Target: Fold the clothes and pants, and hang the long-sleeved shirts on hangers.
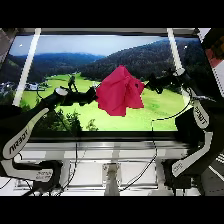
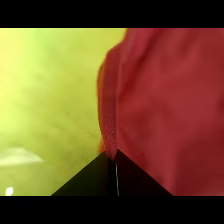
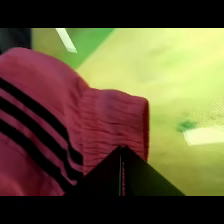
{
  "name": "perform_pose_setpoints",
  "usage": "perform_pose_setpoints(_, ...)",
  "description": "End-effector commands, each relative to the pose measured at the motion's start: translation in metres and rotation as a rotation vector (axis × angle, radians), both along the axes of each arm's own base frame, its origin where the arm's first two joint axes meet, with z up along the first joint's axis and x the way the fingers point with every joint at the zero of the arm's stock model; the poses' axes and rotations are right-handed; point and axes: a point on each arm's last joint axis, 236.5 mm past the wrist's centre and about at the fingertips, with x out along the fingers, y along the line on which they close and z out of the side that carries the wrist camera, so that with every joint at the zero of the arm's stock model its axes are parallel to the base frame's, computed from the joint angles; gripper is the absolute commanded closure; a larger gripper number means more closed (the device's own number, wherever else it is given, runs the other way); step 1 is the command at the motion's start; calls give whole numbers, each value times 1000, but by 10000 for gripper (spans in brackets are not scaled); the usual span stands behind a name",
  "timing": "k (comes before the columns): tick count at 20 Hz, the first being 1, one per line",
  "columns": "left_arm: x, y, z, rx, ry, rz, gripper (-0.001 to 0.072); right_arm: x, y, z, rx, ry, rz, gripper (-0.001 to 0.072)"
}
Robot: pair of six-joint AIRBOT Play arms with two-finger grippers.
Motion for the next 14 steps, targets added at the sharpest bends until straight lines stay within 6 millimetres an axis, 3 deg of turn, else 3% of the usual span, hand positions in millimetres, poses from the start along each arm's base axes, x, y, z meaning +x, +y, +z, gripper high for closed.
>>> perform_pose_setpoints(1,34,9,61,18,-188,-15,692,21,-19,34,-36,-102,-11,707)
perform_pose_setpoints(3,49,21,101,67,-305,-26,692,36,-31,57,-79,-167,-8,706)
perform_pose_setpoints(5,57,32,132,110,-391,-30,692,42,-34,67,-100,-188,-3,693)
perform_pose_setpoints(6,59,36,142,127,-419,-31,692,36,-32,63,-77,-143,-19,551)
perform_pose_setpoints(7,58,40,147,148,-439,-36,692,24,-27,52,-45,-63,-27,425)
perform_pose_setpoints(8,57,43,149,173,-452,-44,692,12,-21,40,-18,13,-15,425)
perform_pose_setpoints(11,55,48,152,218,-476,-64,692,-11,2,10,85,156,34,259)
perform_pose_setpoints(12,55,47,152,217,-475,-67,692,-12,11,5,115,163,52,258)
perform_pose_setpoints(14,53,46,151,216,-473,-73,691,-8,26,-5,134,158,59,188)
